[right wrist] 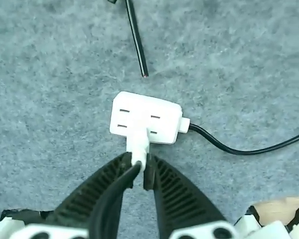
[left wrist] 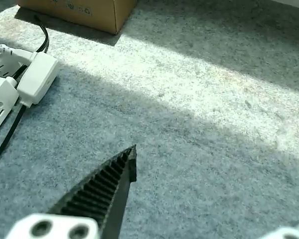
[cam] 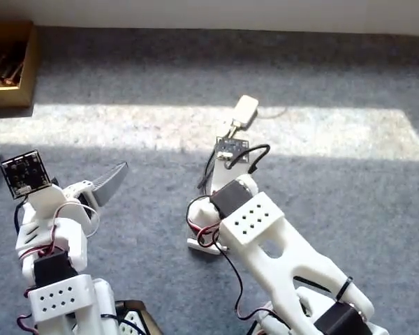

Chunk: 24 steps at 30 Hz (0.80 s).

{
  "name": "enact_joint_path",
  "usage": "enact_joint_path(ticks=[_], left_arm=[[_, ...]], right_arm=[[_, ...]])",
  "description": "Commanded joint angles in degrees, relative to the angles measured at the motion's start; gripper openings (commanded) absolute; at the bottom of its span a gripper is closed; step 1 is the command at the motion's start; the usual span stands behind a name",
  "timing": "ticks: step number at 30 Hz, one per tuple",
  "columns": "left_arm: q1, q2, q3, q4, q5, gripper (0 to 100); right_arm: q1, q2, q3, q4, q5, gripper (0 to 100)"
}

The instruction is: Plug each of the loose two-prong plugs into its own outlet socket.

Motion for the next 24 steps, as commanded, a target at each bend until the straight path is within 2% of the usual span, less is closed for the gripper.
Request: enact_joint_path(ticks=[1, 9, 24], left_arm=[[-0.66, -0.57, -0.22, -1.14, 0.35, 53], [-0.66, -0.57, -0.22, -1.14, 0.35, 53], [-0.66, -0.57, -0.22, -1.14, 0.44, 53]], right_arm=[[0.4, -1.27, -2.77, 0.57, -0.44, 0.5], [0.22, -1.1, -2.33, -4.79, -0.62, 0.5], [0.13, -1.01, -2.24, -4.7, -0.7, 0.5]])
